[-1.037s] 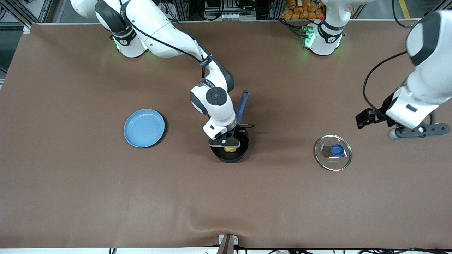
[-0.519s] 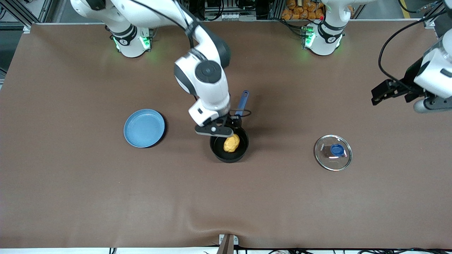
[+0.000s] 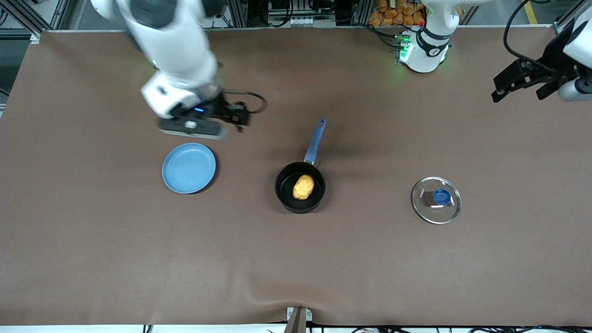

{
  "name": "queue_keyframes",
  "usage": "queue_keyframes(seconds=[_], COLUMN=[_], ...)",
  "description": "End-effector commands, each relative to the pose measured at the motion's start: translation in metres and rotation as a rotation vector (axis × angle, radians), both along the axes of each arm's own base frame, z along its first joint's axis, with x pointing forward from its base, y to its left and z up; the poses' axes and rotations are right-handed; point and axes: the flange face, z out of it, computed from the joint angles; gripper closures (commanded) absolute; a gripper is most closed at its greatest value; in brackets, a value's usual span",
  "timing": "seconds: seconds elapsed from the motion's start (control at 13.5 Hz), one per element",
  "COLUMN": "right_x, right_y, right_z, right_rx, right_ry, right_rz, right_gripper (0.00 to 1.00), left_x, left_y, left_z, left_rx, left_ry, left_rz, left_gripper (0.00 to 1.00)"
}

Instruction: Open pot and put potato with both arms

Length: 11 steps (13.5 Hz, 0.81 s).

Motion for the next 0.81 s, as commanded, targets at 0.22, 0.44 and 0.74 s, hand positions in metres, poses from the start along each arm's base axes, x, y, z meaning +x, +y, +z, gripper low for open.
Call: queue_keyframes(seconds=[0.22, 0.44, 0.74], right_x=[-0.026, -0.029, -0.020], right_y=[-0.134, -0.196, -0.253], right_z=[0.055, 0.063, 0.048], right_rx=[-0.024, -0.026, -0.026], right_ry=[0.024, 0.019, 0.042], right_rz=[0.080, 0.138, 0.150], right_gripper=[0.00, 0.00, 0.00], left_x=[0.009, 0.018, 0.020], left_y=[0.031, 0.038, 0.038], left_z=[-0.019, -0.043, -0.050], left_rx=[-0.005, 0.002, 0.033], left_ry=[-0.004, -0.016, -0.020], left_rz=[0.018, 0.026, 0.021], left_gripper=[0.00, 0.00, 0.00])
